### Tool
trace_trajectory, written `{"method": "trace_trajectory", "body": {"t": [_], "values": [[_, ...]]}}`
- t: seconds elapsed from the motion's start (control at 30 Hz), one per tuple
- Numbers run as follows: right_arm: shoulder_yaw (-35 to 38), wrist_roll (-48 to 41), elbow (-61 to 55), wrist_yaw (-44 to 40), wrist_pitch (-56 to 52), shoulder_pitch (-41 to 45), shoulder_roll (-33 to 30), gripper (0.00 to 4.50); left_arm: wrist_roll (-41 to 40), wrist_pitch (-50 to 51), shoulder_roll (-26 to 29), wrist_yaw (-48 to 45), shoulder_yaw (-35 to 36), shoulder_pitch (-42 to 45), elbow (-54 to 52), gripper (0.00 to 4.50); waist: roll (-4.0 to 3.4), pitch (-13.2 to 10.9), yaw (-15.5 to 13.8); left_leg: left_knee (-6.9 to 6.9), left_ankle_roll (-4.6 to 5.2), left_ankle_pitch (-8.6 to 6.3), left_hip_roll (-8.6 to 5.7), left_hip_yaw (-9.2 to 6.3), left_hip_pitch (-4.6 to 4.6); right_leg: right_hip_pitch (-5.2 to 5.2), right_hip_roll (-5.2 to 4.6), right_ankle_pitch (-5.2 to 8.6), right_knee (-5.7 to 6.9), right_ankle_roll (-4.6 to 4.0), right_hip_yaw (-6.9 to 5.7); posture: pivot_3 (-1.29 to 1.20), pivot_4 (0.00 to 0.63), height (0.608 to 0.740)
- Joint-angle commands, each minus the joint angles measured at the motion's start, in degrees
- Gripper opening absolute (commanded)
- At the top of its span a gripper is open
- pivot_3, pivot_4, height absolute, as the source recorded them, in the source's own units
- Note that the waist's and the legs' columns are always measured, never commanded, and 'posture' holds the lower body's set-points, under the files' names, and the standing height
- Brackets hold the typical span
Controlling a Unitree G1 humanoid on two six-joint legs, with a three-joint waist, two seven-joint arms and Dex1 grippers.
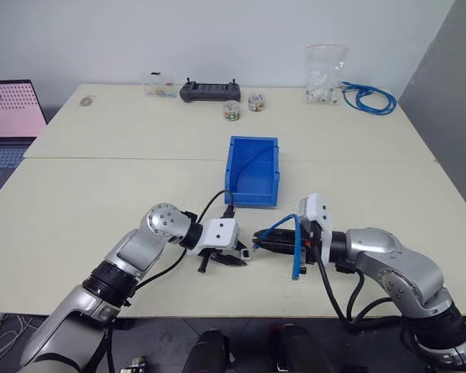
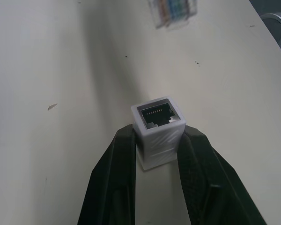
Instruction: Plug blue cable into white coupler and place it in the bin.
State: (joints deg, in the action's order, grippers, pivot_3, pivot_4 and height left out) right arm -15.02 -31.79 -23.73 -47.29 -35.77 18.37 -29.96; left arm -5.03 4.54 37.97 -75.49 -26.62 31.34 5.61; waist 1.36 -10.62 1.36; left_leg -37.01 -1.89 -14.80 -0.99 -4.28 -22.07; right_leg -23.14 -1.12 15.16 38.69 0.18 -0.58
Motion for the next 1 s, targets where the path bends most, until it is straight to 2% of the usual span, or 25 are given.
{"method": "trace_trajectory", "body": {"t": [0.03, 0.43, 1.0], "values": [[-2.43, 4.45, 2.11, -1.64, 5.56, 1.22, 1.32, 0.05, 2.10, 1.42, 0.10, -0.73, -1.47, -2.22, 0.32, 0.92, 0.00, 0.01, 0.05, 0.00, 0.00, 0.00, 0.01, 0.00, 0.02, 0.00, -0.01, 0.00, 0.02, 0.00, 0.00, 0.00, 0.150, 0.740], [-6.10, 11.98, 7.20, -3.65, 13.92, 0.68, 4.27, 0.05, 1.45, 2.92, 0.16, -2.00, -0.40, -3.03, 0.10, 0.92, 0.00, 0.01, 0.18, 0.00, 0.00, 0.00, 0.03, 0.01, 0.09, 0.00, -0.02, 0.00, 0.15, -0.01, 0.02, 0.00, 0.150, 0.740], [-7.77, 15.52, 9.37, -5.49, 16.15, -0.64, 4.92, 0.05, 1.63, 3.59, -0.01, -2.46, 0.36, -3.33, -0.07, 0.92, -0.02, 0.05, 0.34, 0.01, 0.00, 0.00, 0.05, 0.02, 0.15, 0.00, -0.02, 0.00, 0.22, -0.01, 0.04, 0.00, 0.150, 0.740]]}}
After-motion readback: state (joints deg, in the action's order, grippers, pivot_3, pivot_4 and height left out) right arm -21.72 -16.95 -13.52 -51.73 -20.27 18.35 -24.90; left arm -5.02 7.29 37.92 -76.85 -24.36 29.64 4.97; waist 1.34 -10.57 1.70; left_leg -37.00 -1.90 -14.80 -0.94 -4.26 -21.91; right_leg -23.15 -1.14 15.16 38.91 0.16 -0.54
